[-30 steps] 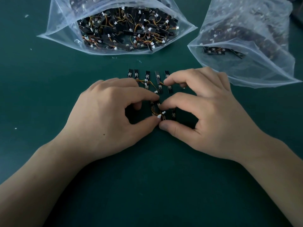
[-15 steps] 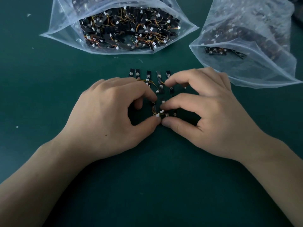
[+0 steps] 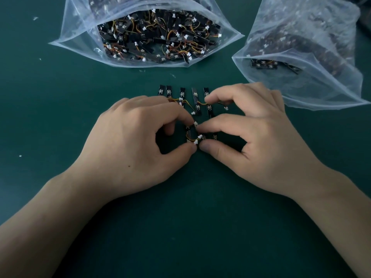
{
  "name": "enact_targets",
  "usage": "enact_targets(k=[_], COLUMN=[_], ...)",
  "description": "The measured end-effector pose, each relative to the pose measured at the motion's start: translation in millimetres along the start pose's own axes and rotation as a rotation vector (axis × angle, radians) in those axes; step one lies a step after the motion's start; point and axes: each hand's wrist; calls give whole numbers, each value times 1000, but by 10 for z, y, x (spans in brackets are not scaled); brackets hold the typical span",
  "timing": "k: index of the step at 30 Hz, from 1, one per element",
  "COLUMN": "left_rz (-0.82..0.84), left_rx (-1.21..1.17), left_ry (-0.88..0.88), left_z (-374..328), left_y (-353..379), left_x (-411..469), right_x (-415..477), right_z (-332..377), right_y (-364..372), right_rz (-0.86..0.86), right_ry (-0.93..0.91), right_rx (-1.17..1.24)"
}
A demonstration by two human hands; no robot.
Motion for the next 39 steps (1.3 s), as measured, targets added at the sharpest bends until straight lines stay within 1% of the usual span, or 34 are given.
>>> enact_targets(k=[27,32,34,39], left_rz=[-4,0,4,15], left_rx=[0,-7,-7,-5], left_ry=[22,24,29,41], left_z=[-5,-8,-4,6], left_y=[14,4,3,-1], left_x=[-6,-9,-13,-25], right_x=[-8,-22,-29,-33], right_z=[-17,-43,-72,-99], right_y=[17,-43,-75,-83], right_rz=[-2,-66,-81,-45], right_ry=[10,40,49,52], right_rx=[-1,60,49,29])
Point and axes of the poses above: each hand's wrist, its own x-axis towards the middle knuckle, its own y-axis out of the palm, z = x × y, and after that the axes turned 1 degree about -z, right-handed
